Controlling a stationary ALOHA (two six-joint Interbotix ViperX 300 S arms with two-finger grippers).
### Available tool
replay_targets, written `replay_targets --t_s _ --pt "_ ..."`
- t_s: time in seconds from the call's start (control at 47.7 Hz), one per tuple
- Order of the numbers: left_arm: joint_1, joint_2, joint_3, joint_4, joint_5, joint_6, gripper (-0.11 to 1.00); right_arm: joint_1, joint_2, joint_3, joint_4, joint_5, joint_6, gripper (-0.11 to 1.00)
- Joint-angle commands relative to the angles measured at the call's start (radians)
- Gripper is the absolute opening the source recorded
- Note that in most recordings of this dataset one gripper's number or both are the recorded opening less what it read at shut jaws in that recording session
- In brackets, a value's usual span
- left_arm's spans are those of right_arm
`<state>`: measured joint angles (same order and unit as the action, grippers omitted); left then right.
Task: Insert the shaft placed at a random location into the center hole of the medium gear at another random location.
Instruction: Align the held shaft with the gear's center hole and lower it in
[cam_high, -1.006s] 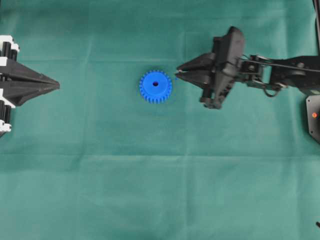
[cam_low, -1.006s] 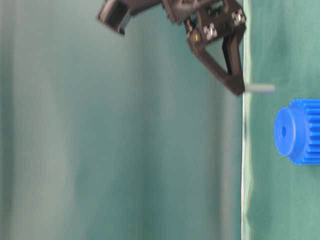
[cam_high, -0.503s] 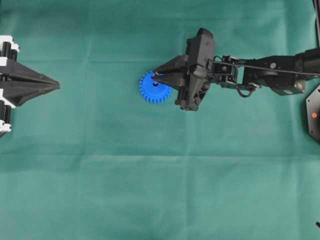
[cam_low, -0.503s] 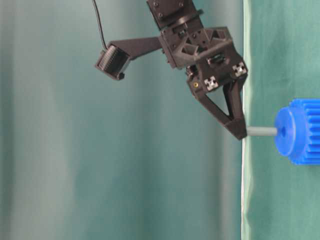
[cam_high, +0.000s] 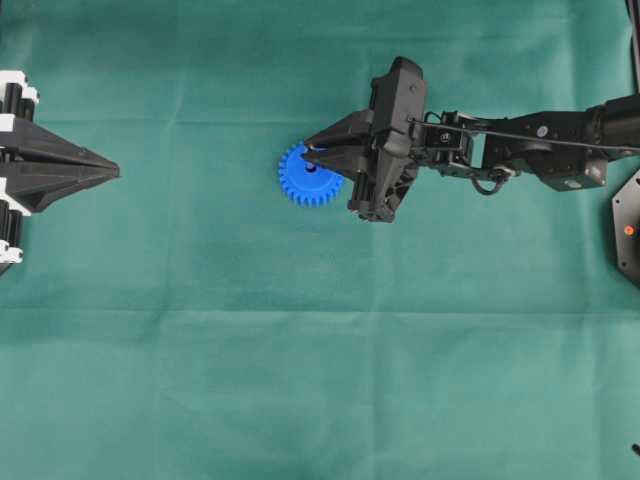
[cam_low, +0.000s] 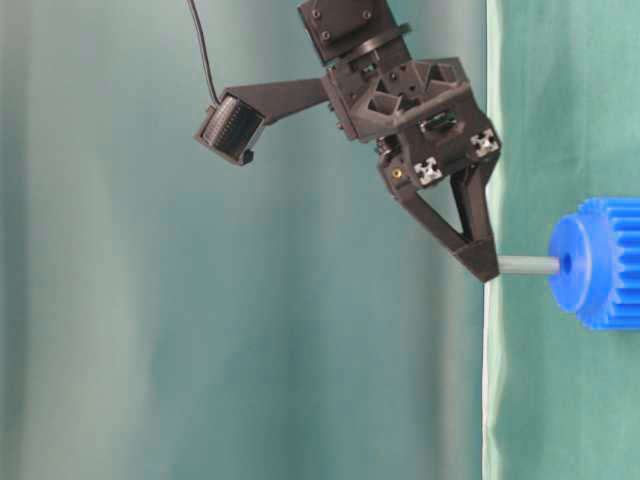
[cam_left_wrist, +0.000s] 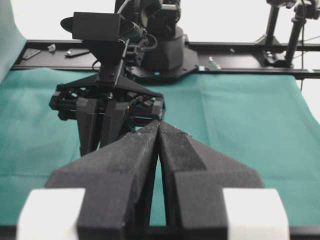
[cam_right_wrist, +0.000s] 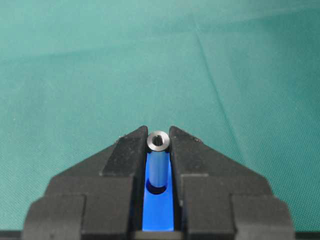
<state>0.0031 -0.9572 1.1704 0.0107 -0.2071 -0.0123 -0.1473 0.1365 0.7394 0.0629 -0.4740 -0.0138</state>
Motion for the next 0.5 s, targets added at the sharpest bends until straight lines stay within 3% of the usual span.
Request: replay_targets --t_s 0.0,0.482 --pt "-0.002 0.008 -0.011 0.002 -0.006 -0.002 0.0 0.002 -0.005 -0.018 0.0 -0.005 0.0 0.14" --pt "-0.002 0.008 -0.011 0.002 -0.009 -0.002 0.0 0.0 0.051 -0.023 -0.002 -0.017 0.0 0.14"
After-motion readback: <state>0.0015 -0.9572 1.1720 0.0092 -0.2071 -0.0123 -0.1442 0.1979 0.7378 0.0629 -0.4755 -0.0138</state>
